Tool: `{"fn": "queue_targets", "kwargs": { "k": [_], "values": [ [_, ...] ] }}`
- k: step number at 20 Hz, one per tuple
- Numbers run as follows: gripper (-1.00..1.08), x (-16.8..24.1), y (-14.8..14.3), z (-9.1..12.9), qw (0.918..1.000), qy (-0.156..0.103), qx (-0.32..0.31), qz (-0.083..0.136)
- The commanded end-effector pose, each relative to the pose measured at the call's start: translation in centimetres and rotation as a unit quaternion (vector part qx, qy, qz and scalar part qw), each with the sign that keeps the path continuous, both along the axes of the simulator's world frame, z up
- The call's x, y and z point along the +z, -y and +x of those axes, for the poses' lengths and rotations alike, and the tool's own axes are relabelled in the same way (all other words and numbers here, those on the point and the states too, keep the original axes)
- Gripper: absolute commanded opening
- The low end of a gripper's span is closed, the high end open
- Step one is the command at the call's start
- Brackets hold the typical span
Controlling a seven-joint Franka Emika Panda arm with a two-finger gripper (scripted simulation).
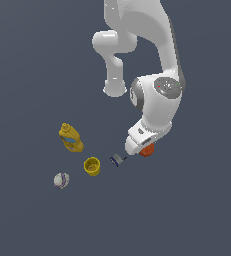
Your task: Pick up a designated object from a clutter of objects.
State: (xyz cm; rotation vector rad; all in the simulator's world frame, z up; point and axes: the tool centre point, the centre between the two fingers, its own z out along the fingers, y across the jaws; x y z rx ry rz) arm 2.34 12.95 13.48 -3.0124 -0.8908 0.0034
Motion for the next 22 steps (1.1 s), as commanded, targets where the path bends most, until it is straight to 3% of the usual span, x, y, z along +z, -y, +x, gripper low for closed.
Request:
{"fn": "queue_targets", "kwargs": {
  "k": [1,22],
  "values": [
    [-1.00,2.3,2.4,0.4,1.0000,0.001,0.000,0.001],
    [-1.00,19.8,22.2,3.8,1.0000,0.001,0.000,0.001]
  ]
}}
